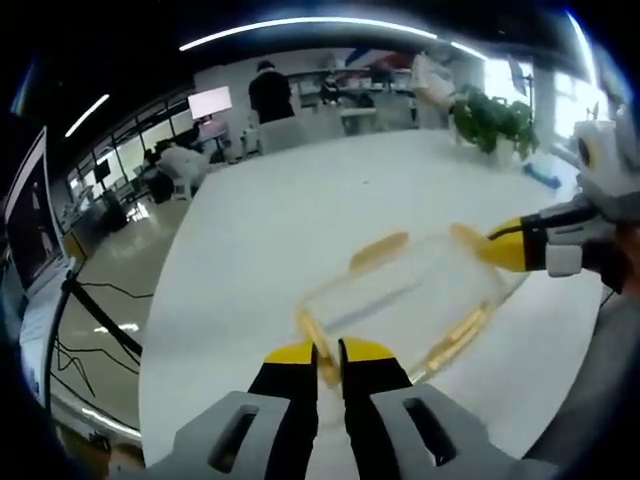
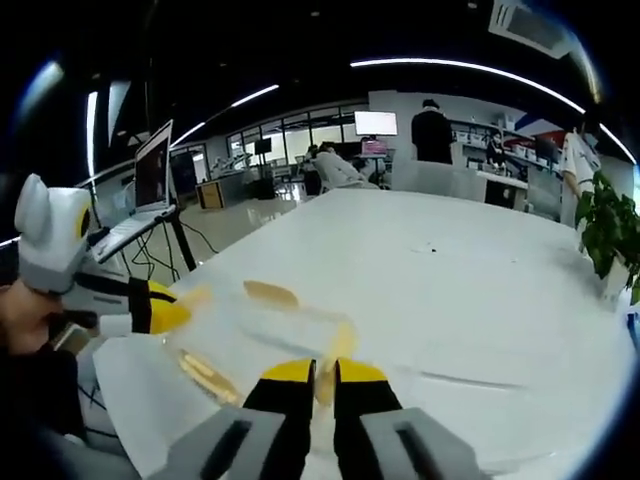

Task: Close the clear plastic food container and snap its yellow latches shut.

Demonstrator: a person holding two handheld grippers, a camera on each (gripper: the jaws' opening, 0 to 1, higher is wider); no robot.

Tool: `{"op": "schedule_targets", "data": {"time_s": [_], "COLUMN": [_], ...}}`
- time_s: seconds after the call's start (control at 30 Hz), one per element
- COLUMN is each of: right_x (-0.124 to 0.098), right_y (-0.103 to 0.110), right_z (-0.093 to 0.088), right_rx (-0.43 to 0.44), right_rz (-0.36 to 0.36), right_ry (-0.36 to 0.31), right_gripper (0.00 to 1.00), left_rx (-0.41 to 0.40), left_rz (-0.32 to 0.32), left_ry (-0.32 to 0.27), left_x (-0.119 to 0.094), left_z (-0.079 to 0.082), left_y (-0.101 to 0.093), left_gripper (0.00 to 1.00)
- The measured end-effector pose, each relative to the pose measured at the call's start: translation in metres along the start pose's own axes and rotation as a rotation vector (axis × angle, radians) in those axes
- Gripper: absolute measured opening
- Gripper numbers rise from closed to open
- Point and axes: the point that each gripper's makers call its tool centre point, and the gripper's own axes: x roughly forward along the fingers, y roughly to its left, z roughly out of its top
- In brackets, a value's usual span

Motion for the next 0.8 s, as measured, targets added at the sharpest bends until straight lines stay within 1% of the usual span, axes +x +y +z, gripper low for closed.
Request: {"op": "schedule_targets", "data": {"time_s": [0.4, 0.8], "right_x": [-0.008, -0.021], "right_y": [-0.003, -0.025], "right_z": [0.006, 0.012], "right_rx": [-0.009, -0.008], "right_rz": [0.005, -0.027], "right_ry": [-0.015, -0.031], "right_gripper": [0.02, 0.02], "left_rx": [0.014, 0.026], "left_rz": [0.01, -0.021], "left_ry": [-0.001, -0.005], "left_x": [-0.008, -0.006], "left_z": [0.009, 0.02], "left_y": [-0.007, -0.028], "left_gripper": [0.05, 0.05]}}
